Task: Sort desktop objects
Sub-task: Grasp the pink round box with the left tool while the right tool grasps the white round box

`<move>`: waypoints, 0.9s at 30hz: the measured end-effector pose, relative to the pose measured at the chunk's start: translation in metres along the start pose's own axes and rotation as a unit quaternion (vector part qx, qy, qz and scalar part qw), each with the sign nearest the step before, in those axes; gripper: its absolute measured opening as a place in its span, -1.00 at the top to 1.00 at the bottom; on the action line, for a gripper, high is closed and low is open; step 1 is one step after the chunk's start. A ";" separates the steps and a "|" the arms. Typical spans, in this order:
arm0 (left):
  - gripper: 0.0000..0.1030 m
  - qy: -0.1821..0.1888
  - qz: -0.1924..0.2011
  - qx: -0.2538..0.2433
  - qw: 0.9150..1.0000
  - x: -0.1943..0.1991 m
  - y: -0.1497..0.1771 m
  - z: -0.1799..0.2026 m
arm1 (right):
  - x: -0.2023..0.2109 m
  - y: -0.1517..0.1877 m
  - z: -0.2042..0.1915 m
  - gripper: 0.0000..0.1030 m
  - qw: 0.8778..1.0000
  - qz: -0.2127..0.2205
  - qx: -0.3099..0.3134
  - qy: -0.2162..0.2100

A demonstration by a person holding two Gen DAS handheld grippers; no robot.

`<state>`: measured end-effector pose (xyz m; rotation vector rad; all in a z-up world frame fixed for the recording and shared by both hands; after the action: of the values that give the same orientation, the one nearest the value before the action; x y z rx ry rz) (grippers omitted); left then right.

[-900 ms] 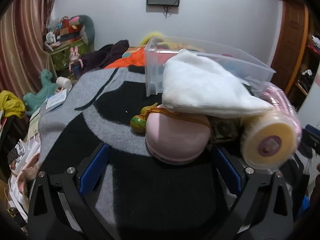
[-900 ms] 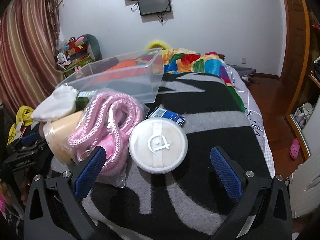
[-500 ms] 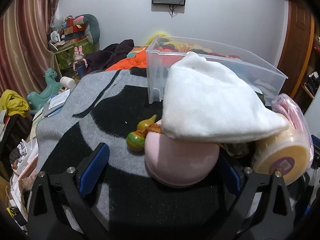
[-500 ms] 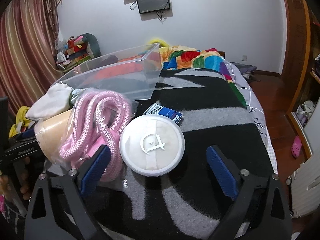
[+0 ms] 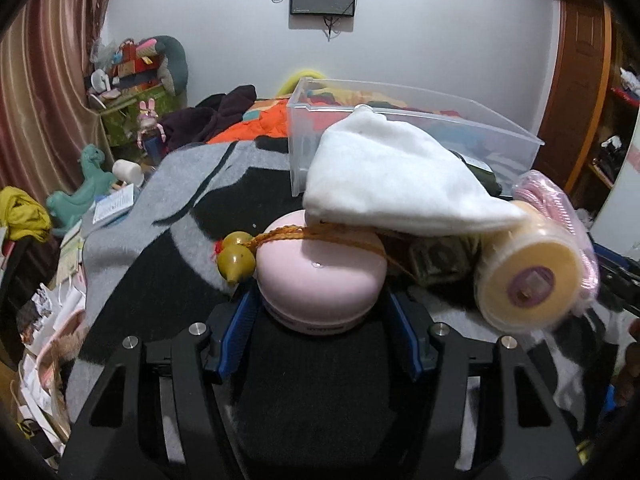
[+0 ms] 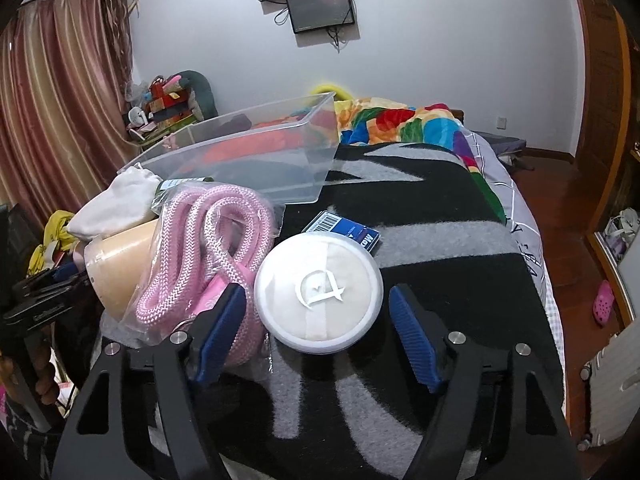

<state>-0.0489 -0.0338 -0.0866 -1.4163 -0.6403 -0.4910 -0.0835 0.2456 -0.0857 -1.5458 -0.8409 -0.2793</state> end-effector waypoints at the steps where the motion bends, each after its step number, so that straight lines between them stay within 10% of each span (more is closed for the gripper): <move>1: -0.19 -0.001 0.002 0.000 1.000 0.002 0.001 -0.001 | 0.000 0.000 0.000 -0.38 1.000 -0.001 -0.003 -0.003; 16: -0.47 0.000 -0.004 -0.009 1.000 0.003 0.000 -0.008 | 0.000 0.008 0.001 -0.39 0.998 -0.025 0.047 0.022; 27: -0.24 0.033 -0.005 0.012 0.999 0.002 -0.003 -0.023 | -0.014 0.001 0.004 -0.21 1.000 -0.002 -0.004 0.011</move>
<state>-0.0471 -0.0565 -0.0836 -1.3699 -0.5980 -0.5335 -0.0940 0.2448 -0.0964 -1.5453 -0.8268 -0.3026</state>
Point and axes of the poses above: each gripper's, at about its wrist camera, not at the fingertips, and x roughly against the way its jaws point, z to its right, y to its underside, the point moved 1 cm from there along -x, roughly the way its jaws point
